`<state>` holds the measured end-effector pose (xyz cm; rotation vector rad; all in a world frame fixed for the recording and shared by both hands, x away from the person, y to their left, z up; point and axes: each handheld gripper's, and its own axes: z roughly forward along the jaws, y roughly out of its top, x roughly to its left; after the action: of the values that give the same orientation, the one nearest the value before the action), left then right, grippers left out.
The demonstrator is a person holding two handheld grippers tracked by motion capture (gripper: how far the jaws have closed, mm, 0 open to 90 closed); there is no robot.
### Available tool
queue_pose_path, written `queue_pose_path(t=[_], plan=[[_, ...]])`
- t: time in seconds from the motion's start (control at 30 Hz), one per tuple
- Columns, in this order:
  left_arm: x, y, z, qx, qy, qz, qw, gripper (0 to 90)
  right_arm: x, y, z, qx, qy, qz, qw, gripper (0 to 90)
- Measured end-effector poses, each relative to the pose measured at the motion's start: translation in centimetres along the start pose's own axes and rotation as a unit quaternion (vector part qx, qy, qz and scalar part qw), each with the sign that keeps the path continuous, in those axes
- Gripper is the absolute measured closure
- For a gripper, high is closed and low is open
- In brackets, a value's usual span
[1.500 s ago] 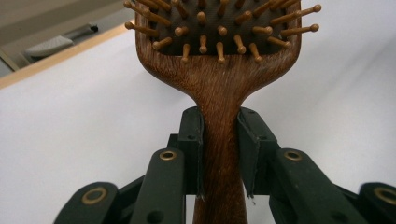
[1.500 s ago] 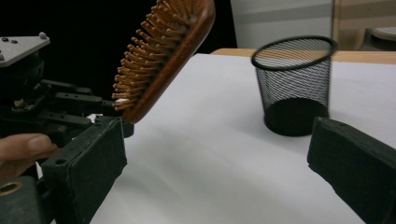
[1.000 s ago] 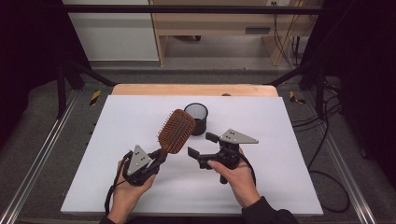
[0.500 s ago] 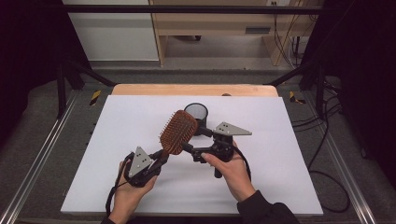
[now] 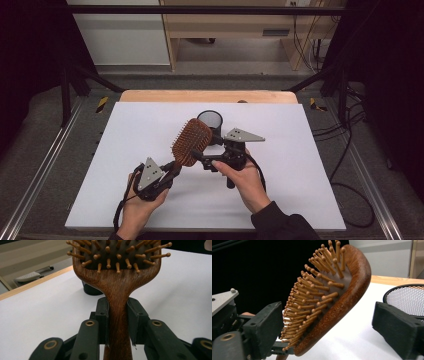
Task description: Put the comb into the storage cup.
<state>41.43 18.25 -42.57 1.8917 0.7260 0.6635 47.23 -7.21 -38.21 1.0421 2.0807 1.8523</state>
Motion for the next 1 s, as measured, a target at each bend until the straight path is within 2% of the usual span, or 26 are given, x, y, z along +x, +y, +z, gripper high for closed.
queue_pose_path(t=[0.03,0.27,0.53,0.6,1.0], plan=[[0.0,0.0,0.0,-0.001,-0.001,0.0,1.0,73.0,0.0,0.1,0.0,0.0,0.002,-0.001,1.0,15.2],[-0.1,0.0,0.0,-0.004,-0.003,0.0,1.0,73.0,-0.2,0.5,0.0,-0.004,0.011,0.001,0.9999,20.2],[-0.3,-0.1,0.1,-0.005,-0.008,0.006,0.9999,73.0,-0.2,1.1,0.0,-0.012,0.018,0.007,0.9997,21.7],[-0.5,0.0,0.1,-0.005,-0.008,0.013,0.9999,73.0,-0.2,1.2,0.0,-0.013,0.019,0.009,0.9997,22.3],[-0.7,-0.1,0.2,-0.009,-0.011,0.013,0.9998,73.0,0.0,1.8,0.2,-0.016,0.03,0.019,0.9992,23.9]])
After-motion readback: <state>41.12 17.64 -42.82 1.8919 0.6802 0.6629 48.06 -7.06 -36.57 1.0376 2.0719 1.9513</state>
